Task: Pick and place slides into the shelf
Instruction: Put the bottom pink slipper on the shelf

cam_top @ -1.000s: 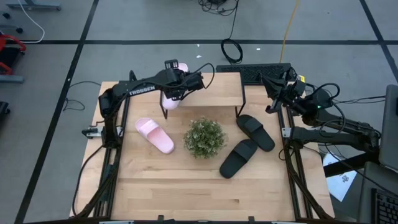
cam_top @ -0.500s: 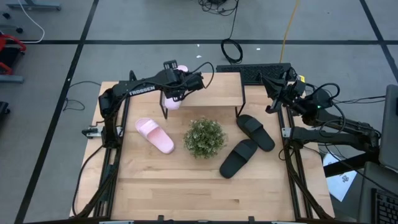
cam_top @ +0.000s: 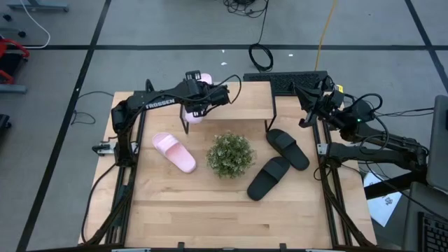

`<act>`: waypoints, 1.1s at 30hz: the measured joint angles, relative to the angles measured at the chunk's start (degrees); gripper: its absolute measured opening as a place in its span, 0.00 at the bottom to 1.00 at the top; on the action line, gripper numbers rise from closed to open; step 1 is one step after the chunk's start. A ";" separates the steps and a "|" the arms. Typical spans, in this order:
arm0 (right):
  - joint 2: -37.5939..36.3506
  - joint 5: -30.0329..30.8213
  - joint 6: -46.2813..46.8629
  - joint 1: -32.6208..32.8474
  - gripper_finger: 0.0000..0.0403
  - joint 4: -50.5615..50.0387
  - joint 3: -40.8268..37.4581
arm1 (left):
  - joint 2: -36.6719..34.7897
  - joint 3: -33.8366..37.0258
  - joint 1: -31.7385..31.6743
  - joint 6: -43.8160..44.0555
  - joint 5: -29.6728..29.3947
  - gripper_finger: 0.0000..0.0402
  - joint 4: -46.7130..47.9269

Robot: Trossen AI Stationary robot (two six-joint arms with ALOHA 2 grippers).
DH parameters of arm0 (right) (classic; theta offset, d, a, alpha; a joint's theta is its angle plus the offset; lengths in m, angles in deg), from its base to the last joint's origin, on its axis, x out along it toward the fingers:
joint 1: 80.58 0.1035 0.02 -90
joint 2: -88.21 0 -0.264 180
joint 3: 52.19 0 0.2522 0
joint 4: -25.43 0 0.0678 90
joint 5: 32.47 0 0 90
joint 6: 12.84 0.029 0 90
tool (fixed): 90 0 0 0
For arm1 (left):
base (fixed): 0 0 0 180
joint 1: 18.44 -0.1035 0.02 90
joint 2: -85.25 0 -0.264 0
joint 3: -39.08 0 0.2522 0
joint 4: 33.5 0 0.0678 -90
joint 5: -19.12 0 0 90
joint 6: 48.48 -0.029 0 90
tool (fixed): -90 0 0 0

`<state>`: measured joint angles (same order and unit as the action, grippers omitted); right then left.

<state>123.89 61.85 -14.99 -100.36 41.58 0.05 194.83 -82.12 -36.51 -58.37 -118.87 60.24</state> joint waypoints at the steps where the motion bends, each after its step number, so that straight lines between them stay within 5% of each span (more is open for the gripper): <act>1: -0.01 0.02 0.00 0.01 0.00 0.00 0.00 | 0.00 0.00 0.22 0.42 0.00 0.33 0.95; 12: -0.01 0.09 -0.02 -0.01 0.00 -0.02 0.00 | -2.08 0.07 0.97 3.86 3.74 0.33 3.09; 33: -0.01 0.11 -0.06 -0.01 0.00 -3.65 0.02 | -3.28 0.02 0.65 -10.95 9.82 0.33 -5.29</act>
<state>123.89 61.96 -15.05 -100.37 37.93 0.07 191.55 -82.10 -35.86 -69.32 -109.05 54.95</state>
